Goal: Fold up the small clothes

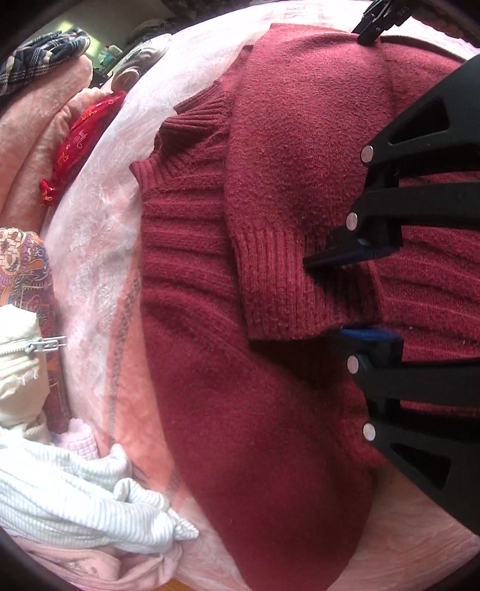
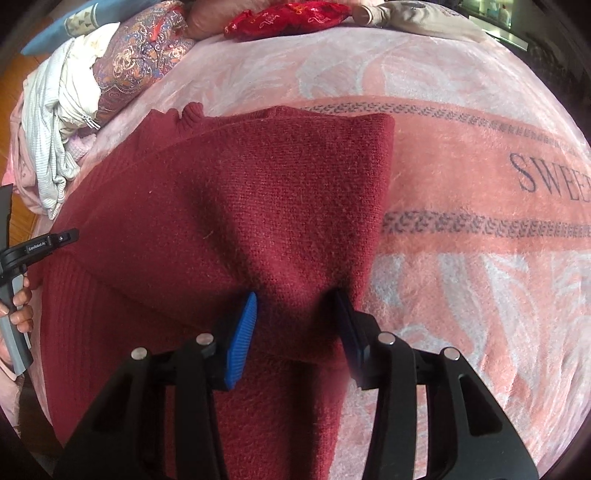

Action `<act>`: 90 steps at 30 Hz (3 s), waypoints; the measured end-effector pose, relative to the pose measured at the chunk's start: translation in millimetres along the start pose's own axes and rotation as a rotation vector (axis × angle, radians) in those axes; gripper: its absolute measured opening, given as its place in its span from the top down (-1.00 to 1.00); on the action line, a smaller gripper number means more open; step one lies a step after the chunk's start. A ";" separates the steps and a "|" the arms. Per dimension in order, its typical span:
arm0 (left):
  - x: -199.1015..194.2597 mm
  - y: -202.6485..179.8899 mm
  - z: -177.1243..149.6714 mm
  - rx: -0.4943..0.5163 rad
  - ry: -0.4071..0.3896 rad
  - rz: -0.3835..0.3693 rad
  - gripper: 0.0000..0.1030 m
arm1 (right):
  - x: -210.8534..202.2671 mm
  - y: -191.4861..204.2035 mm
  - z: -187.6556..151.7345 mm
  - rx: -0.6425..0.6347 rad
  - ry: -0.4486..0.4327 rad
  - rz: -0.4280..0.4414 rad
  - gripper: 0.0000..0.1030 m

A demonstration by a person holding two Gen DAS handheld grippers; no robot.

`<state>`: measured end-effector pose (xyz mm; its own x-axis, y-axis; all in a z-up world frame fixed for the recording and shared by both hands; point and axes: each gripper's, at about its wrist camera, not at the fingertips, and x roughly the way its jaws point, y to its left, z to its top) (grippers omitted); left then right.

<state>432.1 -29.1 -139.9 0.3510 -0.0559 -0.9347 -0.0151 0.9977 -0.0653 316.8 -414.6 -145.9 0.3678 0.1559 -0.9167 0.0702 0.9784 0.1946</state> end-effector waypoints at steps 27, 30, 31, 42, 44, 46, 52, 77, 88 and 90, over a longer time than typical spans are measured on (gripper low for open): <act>-27.8 -10.6 -21.5 0.063 -0.005 -0.074 -0.55 | -29.0 45.5 -2.6 0.045 0.040 0.104 -0.13; -51.1 18.2 -27.4 0.107 -0.065 0.010 -0.75 | -44.3 61.4 -24.7 -0.007 0.071 0.073 -0.21; -57.2 38.9 -28.9 0.106 -0.069 0.030 -0.80 | -43.3 67.1 -30.8 -0.024 0.086 0.066 -0.25; -68.0 274.6 -23.1 -0.267 -0.027 0.246 -0.81 | -14.4 111.6 -43.4 -0.091 0.123 0.068 -0.26; -67.5 308.4 -22.3 -0.326 -0.024 0.276 -0.81 | -9.9 117.5 -42.9 -0.105 0.123 0.063 -0.27; -64.3 335.7 -20.7 -0.377 -0.017 0.309 -0.81 | -5.1 122.4 -41.8 -0.119 0.122 0.033 -0.28; -44.2 384.5 -22.2 -0.457 0.011 0.274 -0.78 | 4.2 131.3 -41.2 -0.107 0.125 0.027 -0.28; -96.8 296.2 -10.4 -0.273 -0.185 0.078 0.86 | 21.1 146.7 -33.2 -0.091 0.115 0.035 -0.41; -126.1 114.8 -1.3 -0.007 -0.226 -0.193 0.86 | -1.3 125.4 -38.7 -0.094 0.090 0.053 -0.38; -125.8 83.4 -3.7 0.029 -0.218 -0.248 0.86 | -4.0 119.6 -39.6 -0.090 0.085 0.053 -0.38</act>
<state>383.2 61.0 -29.0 0.5332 -0.2911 -0.7943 0.1216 0.9556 -0.2685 287.0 -292.8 -132.8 0.2887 0.2152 -0.9329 -0.0324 0.9760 0.2152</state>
